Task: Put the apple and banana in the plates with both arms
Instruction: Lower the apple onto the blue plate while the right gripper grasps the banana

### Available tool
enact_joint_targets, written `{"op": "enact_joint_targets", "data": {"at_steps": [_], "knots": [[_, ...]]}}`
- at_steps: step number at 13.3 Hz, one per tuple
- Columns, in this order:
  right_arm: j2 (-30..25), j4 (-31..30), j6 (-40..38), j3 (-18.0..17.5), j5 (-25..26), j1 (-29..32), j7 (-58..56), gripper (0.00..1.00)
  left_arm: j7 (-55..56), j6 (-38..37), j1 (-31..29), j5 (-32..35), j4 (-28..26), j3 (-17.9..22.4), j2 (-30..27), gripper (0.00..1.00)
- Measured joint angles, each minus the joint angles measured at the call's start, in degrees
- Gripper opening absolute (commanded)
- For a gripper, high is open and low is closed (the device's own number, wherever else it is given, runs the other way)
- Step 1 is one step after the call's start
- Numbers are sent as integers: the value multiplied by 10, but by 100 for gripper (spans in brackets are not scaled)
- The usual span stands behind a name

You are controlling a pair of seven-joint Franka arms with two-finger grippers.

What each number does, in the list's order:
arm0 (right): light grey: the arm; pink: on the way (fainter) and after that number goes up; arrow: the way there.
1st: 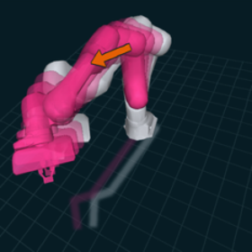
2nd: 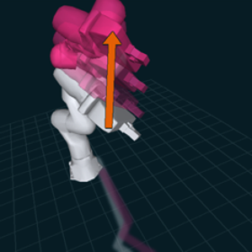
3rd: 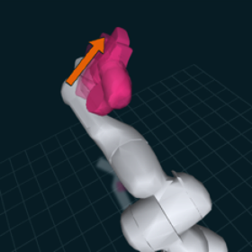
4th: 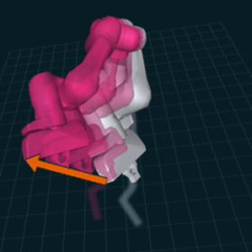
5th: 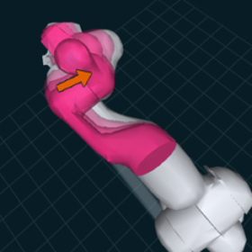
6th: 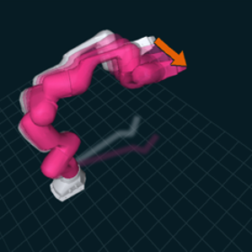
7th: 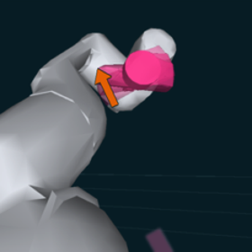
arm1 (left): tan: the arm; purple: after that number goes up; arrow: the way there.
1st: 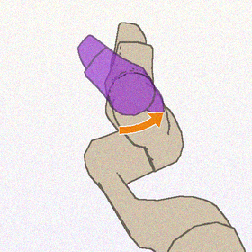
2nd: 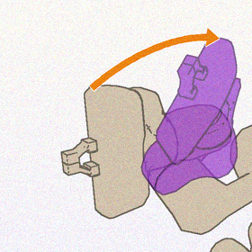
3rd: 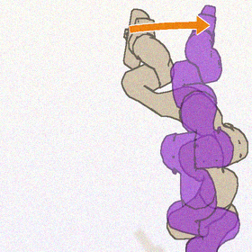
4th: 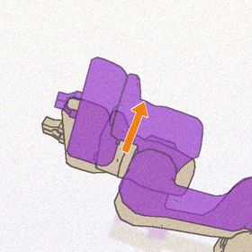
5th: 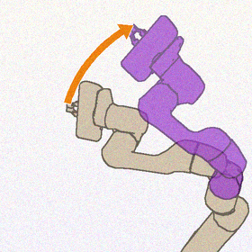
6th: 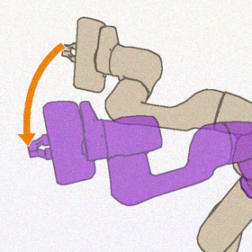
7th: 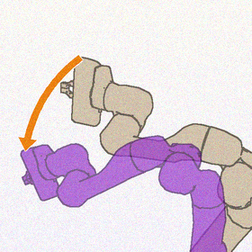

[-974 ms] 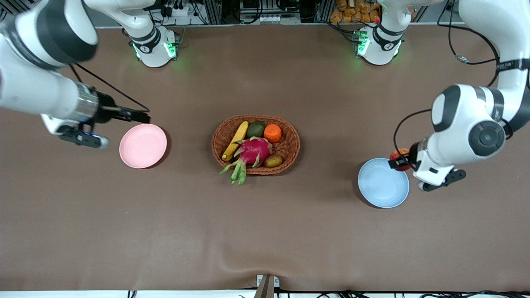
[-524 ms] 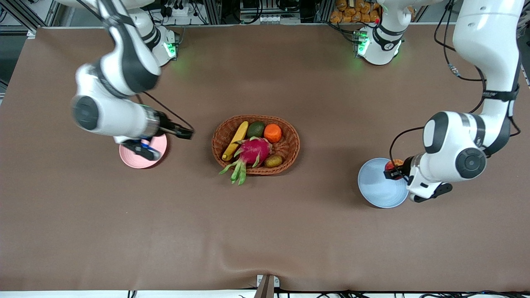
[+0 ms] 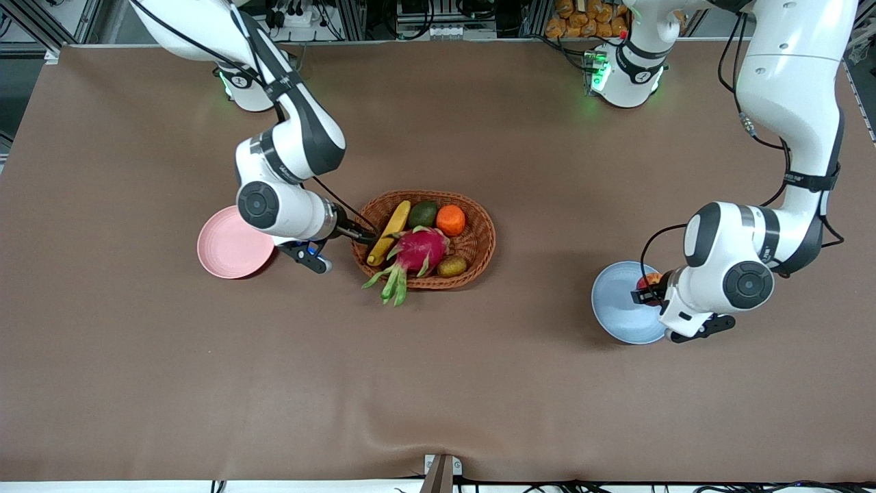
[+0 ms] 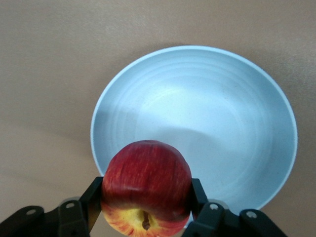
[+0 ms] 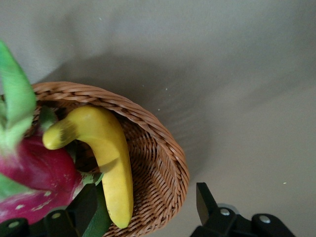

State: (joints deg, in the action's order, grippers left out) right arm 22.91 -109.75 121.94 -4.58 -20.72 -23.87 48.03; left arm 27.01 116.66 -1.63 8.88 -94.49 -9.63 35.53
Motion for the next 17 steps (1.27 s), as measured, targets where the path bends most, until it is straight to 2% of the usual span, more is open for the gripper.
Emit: {"op": "enact_joint_targets", "data": {"at_steps": [3,4,5,6,7,8,17], "knots": [[6,-3,17,0,-24,-4,3,80,0,17,2,0,0,0,15,13],[8,-3,26,0,-27,-5,4,79,0,20,2,0,0,0,18,30],[11,-4,37,0,-27,-6,7,79,0,24,2,0,0,0,20,59],[15,-4,47,0,-27,-7,8,78,0,26,2,0,0,0,21,71],[21,-4,60,0,-28,-9,9,77,0,26,2,0,1,0,23,95],[28,-4,73,0,-28,-12,10,77,0,26,2,0,1,0,24,100],[71,1,138,0,-28,-30,31,75,1,25,2,0,19,-7,8,100]]}}
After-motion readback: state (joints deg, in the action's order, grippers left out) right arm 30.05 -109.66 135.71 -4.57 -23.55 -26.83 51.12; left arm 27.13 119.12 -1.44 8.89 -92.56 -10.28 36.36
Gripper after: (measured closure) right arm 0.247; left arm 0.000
